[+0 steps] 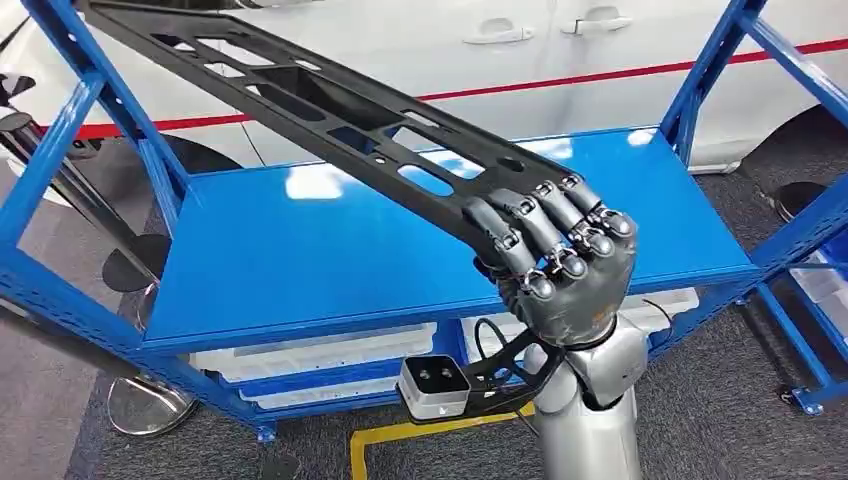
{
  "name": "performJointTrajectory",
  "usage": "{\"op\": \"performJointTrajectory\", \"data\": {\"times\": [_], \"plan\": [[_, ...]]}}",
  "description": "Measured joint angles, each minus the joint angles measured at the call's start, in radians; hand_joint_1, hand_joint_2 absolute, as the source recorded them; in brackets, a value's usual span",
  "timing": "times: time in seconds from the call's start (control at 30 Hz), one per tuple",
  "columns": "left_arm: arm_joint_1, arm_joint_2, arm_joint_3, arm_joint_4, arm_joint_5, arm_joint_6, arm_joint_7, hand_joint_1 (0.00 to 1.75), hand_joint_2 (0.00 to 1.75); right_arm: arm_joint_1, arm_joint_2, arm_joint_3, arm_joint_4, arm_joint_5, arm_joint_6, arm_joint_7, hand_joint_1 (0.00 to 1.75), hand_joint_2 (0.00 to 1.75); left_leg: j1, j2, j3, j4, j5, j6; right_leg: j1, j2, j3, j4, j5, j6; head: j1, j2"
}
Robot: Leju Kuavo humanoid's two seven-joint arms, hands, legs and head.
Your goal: Take the parts from the cabinet and place them on the table.
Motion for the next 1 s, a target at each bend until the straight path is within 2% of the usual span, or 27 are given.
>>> {"op": "performJointTrajectory", "data": {"times": [0.03,0.1,0.13,0.17,0.2,0.23,0.3,0.33,0.37,0.4,0.47,0.5,0.53,0.57,0.6,0.63,0.67,0.7,0.73,0.77,0.8,0.83,0.87,0.9,0.97,1.0], "plan": [[-0.001,0.0,0.0,0.0,-0.002,0.002,0.0,0.0,1.75,-0.001,0.0,0.002,-0.001,0.0,0.0,0.0,1.75,1.75,-0.002,0.0,-0.002,-0.006,0.007,0.007,-0.001,0.0,-0.01,0.022,-0.034,0.002,0.0,0.0],[-0.003,-0.005,0.0,0.0,-0.005,0.003,0.0,0.0,1.75,-0.001,0.0,0.006,-0.003,0.0,0.0,0.0,1.75,1.75,-0.004,0.001,-0.015,-0.003,0.014,0.015,-0.001,0.0,-0.058,0.156,-0.128,0.006,0.001,0.0],[-0.003,-0.007,0.0,0.0,-0.006,0.003,0.0,0.0,1.75,-0.001,-0.001,0.008,-0.003,0.0,0.0,0.0,1.75,1.75,-0.005,0.001,-0.023,0.0,0.017,0.017,-0.002,0.0,-0.081,0.223,-0.159,0.009,0.0,0.0],[-0.003,-0.008,0.0,0.0,-0.006,0.002,0.002,0.0,1.75,-0.001,-0.002,0.009,-0.003,0.0,0.0,0.0,1.75,1.75,-0.005,0.002,-0.031,0.004,0.02,0.016,-0.003,0.0,-0.089,0.258,-0.165,0.011,0.0,0.0],[-0.003,-0.011,-0.001,0.0,-0.006,0.002,0.003,0.0,1.75,-0.001,-0.002,0.011,-0.003,-0.001,0.0,0.0,1.75,1.75,-0.004,0.001,-0.04,0.01,0.022,0.015,-0.005,0.0,-0.077,0.251,-0.151,0.014,0.001,0.0],[-0.003,-0.012,-0.001,0.0,-0.006,0.002,0.005,0.0,1.75,-0.001,-0.002,0.013,-0.003,-0.002,0.0,0.0,1.75,1.75,-0.003,0.001,-0.05,0.016,0.025,0.012,-0.007,-0.001,-0.044,0.204,-0.12,0.017,0.0,0.0],[-0.003,-0.016,-0.001,0.0,-0.006,0.003,0.006,0.0,1.75,-0.004,-0.002,0.019,-0.003,-0.004,0.0,0.0,1.75,1.75,0.002,0.0,-0.068,0.035,0.028,0.006,-0.013,-0.001,0.064,0.036,-0.06,0.022,0.0,0.0],[-0.003,-0.015,0.0,0.0,-0.006,0.003,0.006,0.0,1.75,-0.005,-0.002,0.022,-0.003,-0.004,0.0,0.0,1.75,1.75,0.001,0.0,-0.079,0.04,0.03,-0.001,-0.007,0.001,0.076,0.009,-0.088,0.016,0.0,0.0],[-0.002,-0.016,-0.001,0.0,-0.006,0.003,0.006,0.0,1.75,-0.005,-0.001,0.023,-0.003,-0.005,0.0,0.0,1.75,1.75,-0.002,-0.001,-0.079,0.046,0.032,-0.006,-0.002,0.008,0.066,0.017,-0.055,0.007,0.0,0.0],[-0.002,-0.016,-0.001,0.0,-0.006,0.004,0.006,0.0,1.75,-0.006,-0.001,0.023,-0.003,-0.005,0.0,0.0,1.75,1.75,-0.002,-0.002,-0.08,0.048,0.037,-0.013,-0.006,0.007,0.065,0.007,-0.063,0.005,0.0,0.0],[0.0,-0.018,0.0,0.0,-0.006,0.003,0.006,0.0,1.75,-0.008,0.0,0.027,-0.003,-0.003,0.0,0.0,1.75,1.75,-0.001,-0.004,-0.085,0.043,0.052,-0.027,-0.001,0.008,0.057,0.006,-0.05,-0.013,0.0,0.0],[0.001,-0.018,0.0,0.0,-0.007,-0.002,0.006,0.0,1.75,-0.011,0.0,0.028,-0.003,-0.003,0.0,0.0,1.75,1.75,0.004,-0.005,-0.09,0.05,0.044,-0.03,-0.007,0.004,0.052,0.002,-0.04,-0.024,0.0,0.0],[0.002,-0.019,-0.001,0.0,-0.01,-0.006,0.005,0.0,1.75,-0.012,0.0,0.029,-0.003,-0.003,0.0,0.0,1.75,1.75,0.005,-0.004,-0.104,0.075,0.001,-0.037,-0.006,0.003,0.042,0.001,-0.031,-0.03,-0.001,0.0],[0.003,-0.021,-0.001,0.0,-0.01,-0.007,0.004,0.0,1.75,-0.013,0.0,0.031,-0.003,-0.002,0.0,0.0,1.75,1.75,0.007,-0.004,-0.121,0.128,-0.053,-0.042,-0.006,0.002,0.033,0.001,-0.023,-0.035,0.0,0.0],[0.003,-0.022,-0.001,0.0,-0.011,-0.008,0.003,0.0,1.75,-0.013,0.0,0.031,-0.002,-0.001,0.0,0.0,1.75,1.75,0.01,-0.004,-0.142,0.198,-0.103,-0.047,-0.005,0.0,0.023,0.001,-0.015,-0.036,0.0,0.0],[0.003,-0.023,-0.001,0.0,-0.012,-0.008,0.002,0.0,1.75,-0.012,0.0,0.031,-0.002,0.0,0.0,0.0,1.75,1.75,0.011,-0.004,-0.162,0.273,-0.143,-0.05,-0.002,-0.002,0.011,0.001,-0.006,-0.037,0.0,0.0],[0.004,-0.025,-0.001,0.0,-0.014,-0.008,0.002,0.0,1.75,-0.012,0.0,0.032,-0.002,0.0,0.0,0.0,1.75,1.75,0.011,-0.004,-0.17,0.323,-0.158,-0.051,-0.001,-0.004,-0.001,0.002,0.002,-0.036,0.0,0.0],[0.005,-0.026,-0.001,0.0,-0.015,-0.008,0.002,0.0,1.75,-0.012,0.0,0.032,-0.002,0.0,0.0,0.0,1.75,1.75,0.011,-0.004,-0.159,0.335,-0.148,-0.049,0.001,-0.005,-0.013,0.002,0.011,-0.036,0.0,0.0],[0.006,-0.027,-0.001,0.0,-0.017,-0.008,0.002,0.0,1.75,-0.012,0.0,0.032,-0.001,0.0,0.0,0.0,1.75,1.75,0.011,-0.004,-0.124,0.302,-0.119,-0.046,0.002,-0.005,-0.026,0.002,0.02,-0.036,0.0,0.0],[0.006,-0.027,-0.001,0.0,-0.017,-0.008,0.002,0.0,1.75,-0.012,0.0,0.032,-0.001,0.0,0.0,0.0,1.75,1.75,0.01,-0.004,-0.074,0.237,-0.087,-0.04,0.004,-0.005,-0.035,0.002,0.028,-0.035,0.0,0.0],[0.005,-0.028,-0.001,0.0,-0.017,-0.008,0.002,0.0,1.75,-0.013,0.0,0.032,-0.001,0.0,0.0,0.0,1.75,1.75,0.008,-0.004,-0.011,0.152,-0.066,-0.032,0.005,-0.004,-0.043,0.002,0.036,-0.034,0.0,0.0],[0.003,-0.028,-0.001,0.0,-0.017,-0.005,0.002,0.0,1.75,-0.014,0.0,0.033,-0.002,0.0,0.0,0.0,1.75,1.75,0.004,-0.005,0.05,0.062,-0.081,-0.023,0.004,-0.005,-0.045,0.002,0.043,-0.032,0.0,0.0],[0.002,-0.029,-0.001,0.0,-0.018,-0.003,0.002,0.0,1.75,-0.016,0.0,0.033,-0.002,0.0,0.0,0.0,1.75,1.75,-0.002,-0.005,0.081,0.012,-0.096,-0.02,0.005,-0.004,-0.049,0.002,0.049,-0.024,0.0,0.0],[0.001,-0.031,-0.001,0.0,-0.018,-0.003,0.002,0.0,1.75,-0.018,0.0,0.034,-0.001,0.002,0.0,0.0,1.75,1.75,-0.008,-0.006,0.073,0.017,-0.086,-0.018,0.0,-0.006,-0.047,-0.005,0.058,-0.015,0.0,0.0],[0.0,-0.033,-0.001,0.0,-0.018,0.0,0.004,0.0,1.75,-0.024,0.0,0.036,0.0,0.0,0.0,0.0,1.75,1.75,-0.016,-0.005,0.068,0.003,-0.072,-0.005,-0.006,-0.005,-0.044,-0.018,0.076,-0.002,0.0,0.0],[0.0,-0.033,-0.001,0.0,-0.018,0.0,0.004,0.0,1.75,-0.027,-0.001,0.036,0.001,-0.002,0.0,0.0,1.75,1.75,-0.005,-0.002,0.069,-0.021,-0.05,0.003,-0.005,-0.005,-0.047,-0.02,0.078,0.003,0.0,0.0]]}}
